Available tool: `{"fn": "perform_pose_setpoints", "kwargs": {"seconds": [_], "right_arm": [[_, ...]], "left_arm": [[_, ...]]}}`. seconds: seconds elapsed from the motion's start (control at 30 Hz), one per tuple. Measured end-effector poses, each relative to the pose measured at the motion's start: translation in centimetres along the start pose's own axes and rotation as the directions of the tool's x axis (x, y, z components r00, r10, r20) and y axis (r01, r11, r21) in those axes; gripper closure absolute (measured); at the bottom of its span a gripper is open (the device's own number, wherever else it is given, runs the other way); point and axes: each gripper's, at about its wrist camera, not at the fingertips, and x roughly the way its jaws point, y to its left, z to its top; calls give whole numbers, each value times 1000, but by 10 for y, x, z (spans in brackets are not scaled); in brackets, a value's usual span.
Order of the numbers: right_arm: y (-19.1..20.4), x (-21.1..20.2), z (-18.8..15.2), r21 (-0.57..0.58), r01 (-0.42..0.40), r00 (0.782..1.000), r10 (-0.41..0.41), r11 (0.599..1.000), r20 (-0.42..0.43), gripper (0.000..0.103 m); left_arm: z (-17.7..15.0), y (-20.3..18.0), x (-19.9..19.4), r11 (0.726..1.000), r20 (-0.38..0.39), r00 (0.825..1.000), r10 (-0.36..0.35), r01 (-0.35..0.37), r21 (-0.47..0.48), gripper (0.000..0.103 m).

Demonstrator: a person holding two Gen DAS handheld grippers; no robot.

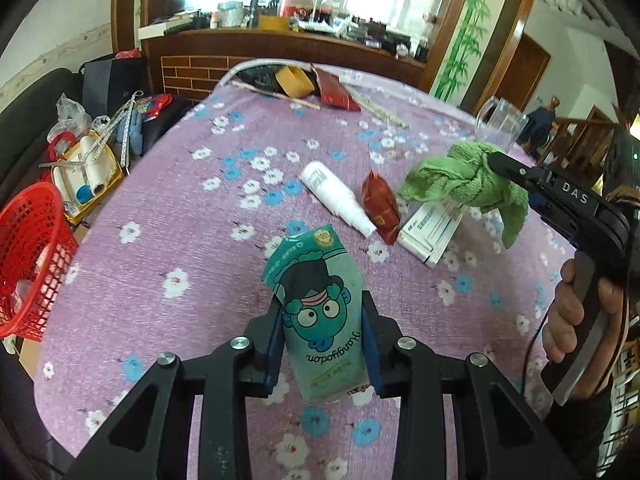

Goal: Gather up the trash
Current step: 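Carry the wipes pack and green towel over the red basket and open both tools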

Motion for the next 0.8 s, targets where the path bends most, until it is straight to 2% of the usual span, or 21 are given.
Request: {"fn": "perform_pose_setpoints", "kwargs": {"seconds": [0.17, 0.47, 0.8], "right_arm": [[25, -30, 1, 11, 16, 999, -16, 1000, 42, 63], [74, -76, -5, 18, -21, 994, 19, 1000, 108, 63], [109, -96, -4, -15, -65, 988, 67, 998, 142, 63]], "left_arm": [[-1, 12, -21, 1000, 37, 999, -18, 18, -14, 67], [-3, 31, -55, 997, 99, 994, -49, 55, -52, 67], [-2, 40, -84, 995, 145, 987, -74, 82, -52, 67]]}}
